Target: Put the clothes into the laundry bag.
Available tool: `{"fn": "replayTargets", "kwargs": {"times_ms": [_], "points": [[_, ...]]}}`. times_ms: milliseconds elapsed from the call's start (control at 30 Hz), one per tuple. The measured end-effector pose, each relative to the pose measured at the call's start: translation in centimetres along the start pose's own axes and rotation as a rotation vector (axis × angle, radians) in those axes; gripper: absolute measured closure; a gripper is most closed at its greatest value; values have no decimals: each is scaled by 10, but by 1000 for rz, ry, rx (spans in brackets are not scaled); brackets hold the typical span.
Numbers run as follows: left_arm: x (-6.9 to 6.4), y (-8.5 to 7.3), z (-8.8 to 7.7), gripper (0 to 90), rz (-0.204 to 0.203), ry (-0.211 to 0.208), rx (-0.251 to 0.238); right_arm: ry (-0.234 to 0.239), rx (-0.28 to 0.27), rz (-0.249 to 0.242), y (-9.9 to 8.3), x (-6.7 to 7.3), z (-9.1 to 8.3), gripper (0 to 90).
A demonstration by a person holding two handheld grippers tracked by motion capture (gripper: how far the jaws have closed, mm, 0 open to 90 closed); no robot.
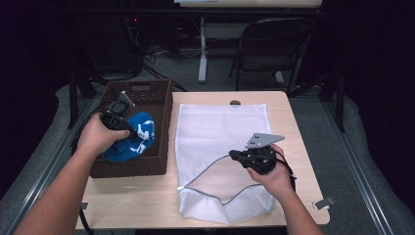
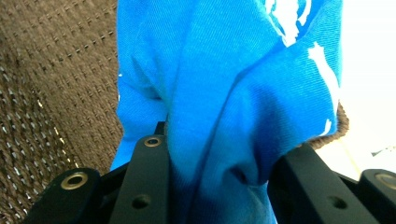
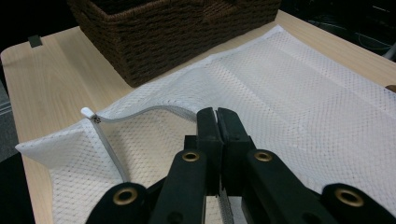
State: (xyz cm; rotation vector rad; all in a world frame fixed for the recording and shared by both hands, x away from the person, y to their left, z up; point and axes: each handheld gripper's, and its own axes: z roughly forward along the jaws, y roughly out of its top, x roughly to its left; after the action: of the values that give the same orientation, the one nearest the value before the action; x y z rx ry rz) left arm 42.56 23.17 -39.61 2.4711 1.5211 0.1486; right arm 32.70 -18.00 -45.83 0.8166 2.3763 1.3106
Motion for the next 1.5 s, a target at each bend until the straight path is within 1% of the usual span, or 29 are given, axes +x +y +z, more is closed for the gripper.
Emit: {"fn": "replayTargets", "kwargs": {"times_ms": [133,200,300,400,533,567,700,767,867,1033,1300,1500], "points": [[-6,-2,-2,693,21,-6,-6,-1,-1,1,0,0,0,888],[-8,-4,-2,693,25,-13,-13,-2,-1,0,0,0,0,888],[-11,-7,-4,693,32,-31,-37,-1,-2,0,0,0,0,888],[-12,-12,-5,693,50,-34,-63,-2,-2,0,0,0,-1,887],[-16,-18,-7,693,58,-53,-88,-3,-3,0,0,0,-1,888],[-17,-19,-7,693,64,-52,-96,-3,-3,0,0,0,-1,888],[-22,-25,-8,693,75,-69,-126,-4,-2,0,0,0,-1,888],[-25,-28,-9,693,87,-73,-133,-3,-2,-1,0,0,-1,888],[-30,-33,-9,693,95,-79,-163,-4,-4,-2,0,0,-1,888],[-37,-40,-10,694,105,-77,-199,-5,-4,-1,0,0,-1,888],[-41,-53,-10,693,108,-111,-271,-4,-4,-1,0,0,-1,888],[-48,-60,-8,694,120,-120,-294,-3,-4,-1,0,0,-1,888]]}}
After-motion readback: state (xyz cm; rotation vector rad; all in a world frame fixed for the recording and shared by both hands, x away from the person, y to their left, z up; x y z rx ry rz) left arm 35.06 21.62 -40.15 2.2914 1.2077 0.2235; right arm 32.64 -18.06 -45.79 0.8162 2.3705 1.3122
